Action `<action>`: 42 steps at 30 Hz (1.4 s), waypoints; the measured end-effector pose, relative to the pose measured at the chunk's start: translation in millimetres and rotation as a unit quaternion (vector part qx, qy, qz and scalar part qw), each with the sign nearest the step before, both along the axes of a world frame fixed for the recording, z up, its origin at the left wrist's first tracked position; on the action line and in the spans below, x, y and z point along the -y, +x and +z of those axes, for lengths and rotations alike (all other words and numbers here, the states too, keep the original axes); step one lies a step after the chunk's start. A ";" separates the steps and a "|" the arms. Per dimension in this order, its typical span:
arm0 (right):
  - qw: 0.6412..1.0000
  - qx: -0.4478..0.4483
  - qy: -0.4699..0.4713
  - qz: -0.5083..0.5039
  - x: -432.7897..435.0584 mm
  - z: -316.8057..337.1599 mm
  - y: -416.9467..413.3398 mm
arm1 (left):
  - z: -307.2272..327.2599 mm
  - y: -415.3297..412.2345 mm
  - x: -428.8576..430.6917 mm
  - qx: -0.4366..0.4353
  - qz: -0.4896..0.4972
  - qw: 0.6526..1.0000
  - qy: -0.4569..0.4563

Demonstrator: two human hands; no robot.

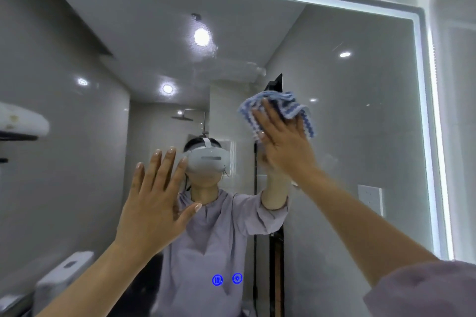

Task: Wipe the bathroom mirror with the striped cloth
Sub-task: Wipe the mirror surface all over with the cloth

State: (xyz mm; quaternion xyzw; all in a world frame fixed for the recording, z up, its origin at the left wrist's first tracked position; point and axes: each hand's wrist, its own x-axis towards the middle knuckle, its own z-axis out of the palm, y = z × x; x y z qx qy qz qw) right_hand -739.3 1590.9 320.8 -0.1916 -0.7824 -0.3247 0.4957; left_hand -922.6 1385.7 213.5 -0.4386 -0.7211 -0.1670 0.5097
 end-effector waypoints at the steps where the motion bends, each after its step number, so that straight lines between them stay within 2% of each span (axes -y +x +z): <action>1: 0.999 -0.024 -0.027 -0.017 -9.8 3.3 8.8 | 0.0 -0.1 -0.4 -0.001 0.001 1.000 0.000; 4: 0.984 -0.120 -0.128 0.010 -22.8 10.6 20.5 | 0.3 0.3 -0.3 0.002 0.005 1.000 0.000; 9: 0.960 -0.192 -0.194 0.057 2.8 9.8 -7.6 | 1.0 2.3 0.3 0.006 0.003 1.000 -0.003; 13: 0.979 -0.143 -0.134 0.058 25.1 10.4 -23.1 | 0.1 0.2 -1.1 0.005 0.006 1.000 0.000; 20: 0.996 0.034 -0.003 0.086 65.9 19.6 -62.5 | 0.0 0.1 -2.9 0.004 -0.003 1.000 0.002; 25: 0.995 0.073 0.043 0.049 56.7 33.0 -49.8 | -0.5 -1.1 -1.6 -0.002 0.002 1.000 0.000; 27: 0.998 0.036 0.031 0.031 46.8 43.4 -37.3 | -0.3 -0.9 -1.3 0.001 0.001 1.000 0.001; 31: 0.996 -0.053 -0.066 0.040 22.2 57.9 -6.8 | 1.1 2.1 -0.3 0.006 -0.001 1.000 0.001; 35: 0.973 -0.133 -0.179 0.063 16.4 59.5 -3.4 | 1.9 4.9 0.9 0.009 -0.007 1.000 0.003; 39: 0.965 -0.168 -0.192 0.061 29.3 52.4 -22.4 | 1.9 5.2 0.7 0.018 -0.009 1.000 0.005; 42: 0.978 -0.135 -0.138 0.075 44.7 42.6 -35.4 | 2.0 5.7 1.4 0.019 -0.011 1.000 0.005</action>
